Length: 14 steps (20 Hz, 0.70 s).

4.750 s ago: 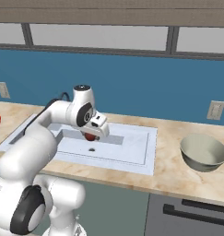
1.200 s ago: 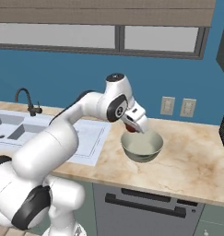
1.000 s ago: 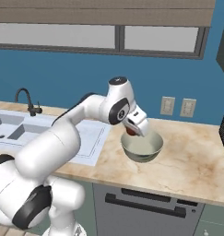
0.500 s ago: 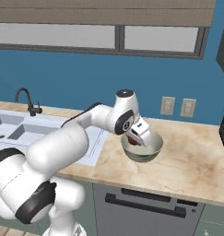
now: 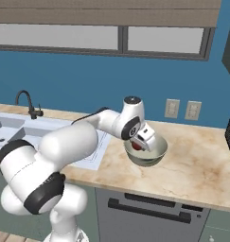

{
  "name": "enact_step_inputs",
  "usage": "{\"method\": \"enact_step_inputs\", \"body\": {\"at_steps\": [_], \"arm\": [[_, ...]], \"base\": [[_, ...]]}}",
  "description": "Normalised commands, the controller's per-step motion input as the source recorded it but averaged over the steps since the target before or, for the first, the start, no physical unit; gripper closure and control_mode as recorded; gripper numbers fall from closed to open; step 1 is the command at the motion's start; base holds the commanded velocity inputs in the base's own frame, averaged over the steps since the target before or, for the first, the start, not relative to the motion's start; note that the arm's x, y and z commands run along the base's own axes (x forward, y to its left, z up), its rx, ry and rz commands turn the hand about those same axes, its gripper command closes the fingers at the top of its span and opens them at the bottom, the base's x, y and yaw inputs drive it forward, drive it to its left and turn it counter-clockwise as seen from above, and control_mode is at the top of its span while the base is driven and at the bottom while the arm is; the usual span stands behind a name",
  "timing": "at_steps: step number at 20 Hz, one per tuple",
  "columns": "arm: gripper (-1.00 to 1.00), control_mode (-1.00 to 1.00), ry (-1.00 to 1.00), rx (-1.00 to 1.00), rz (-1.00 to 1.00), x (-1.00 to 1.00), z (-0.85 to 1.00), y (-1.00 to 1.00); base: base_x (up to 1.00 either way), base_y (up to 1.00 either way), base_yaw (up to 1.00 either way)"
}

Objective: Pick the limes from the cabinet and place them in one bowl. Pick the apple from the sink and place it in the other bowl.

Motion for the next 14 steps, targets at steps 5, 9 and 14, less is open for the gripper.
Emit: {"method": "enact_step_inputs", "body": {"at_steps": [5, 9, 14], "arm": [[1.0, -1.0, 0.0, 0.03, 0.05, 0.23, -0.19, -0.05], [1.0, -1.0, -0.02, 0.0, 0.03, 0.35, -0.14, -0.27], [-1.0, -1.0, 0.0, 0.0, 0.0, 0.11, -0.06, -0.19]], "base": [[0.0, 0.0, 0.0], [0.0, 0.0, 0.0], [0.0, 0.0, 0.0]]}}
